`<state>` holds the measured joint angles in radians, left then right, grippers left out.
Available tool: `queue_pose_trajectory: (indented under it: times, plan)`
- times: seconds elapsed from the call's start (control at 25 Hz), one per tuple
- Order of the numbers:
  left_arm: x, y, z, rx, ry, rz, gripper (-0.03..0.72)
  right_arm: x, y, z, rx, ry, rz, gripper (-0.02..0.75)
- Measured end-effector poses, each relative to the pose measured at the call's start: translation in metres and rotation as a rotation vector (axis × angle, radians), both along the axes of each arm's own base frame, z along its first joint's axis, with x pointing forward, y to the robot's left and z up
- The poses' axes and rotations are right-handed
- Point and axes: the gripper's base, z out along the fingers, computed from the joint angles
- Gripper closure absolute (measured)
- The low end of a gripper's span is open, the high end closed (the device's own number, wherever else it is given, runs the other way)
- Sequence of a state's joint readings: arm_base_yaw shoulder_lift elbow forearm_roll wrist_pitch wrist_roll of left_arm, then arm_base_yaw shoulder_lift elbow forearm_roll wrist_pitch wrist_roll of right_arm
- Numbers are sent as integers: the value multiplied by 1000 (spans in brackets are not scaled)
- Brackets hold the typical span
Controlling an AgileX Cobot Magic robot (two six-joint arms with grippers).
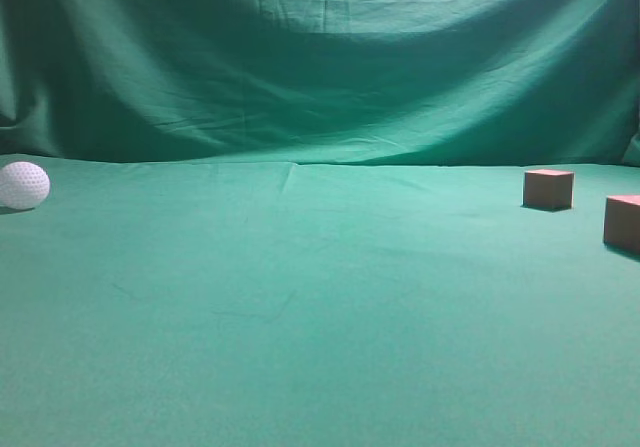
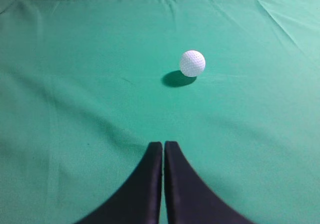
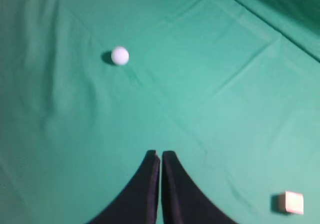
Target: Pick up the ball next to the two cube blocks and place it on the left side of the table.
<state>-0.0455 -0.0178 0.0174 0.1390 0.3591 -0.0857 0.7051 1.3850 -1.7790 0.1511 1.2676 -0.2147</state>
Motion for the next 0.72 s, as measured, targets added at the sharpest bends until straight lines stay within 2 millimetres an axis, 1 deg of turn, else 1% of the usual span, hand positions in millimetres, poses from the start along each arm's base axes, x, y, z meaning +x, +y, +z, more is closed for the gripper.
queue_pose_trajectory:
  times: [0.2,0.44,0.6,0.72]
  plan:
    - [0,0,0,0,0,0,688,-46,-40,-10,68,-80,-17,738]
    - [0,0,0,0,0,0,688,-93,-82,-42,203,-203,-46,738]
    - [0,0,0,0,0,0,688,-122,-105,-58,289,-238,-55,738]
    - [0,0,0,0,0,0,688,-138,-118,-69,298,-239,-54,738]
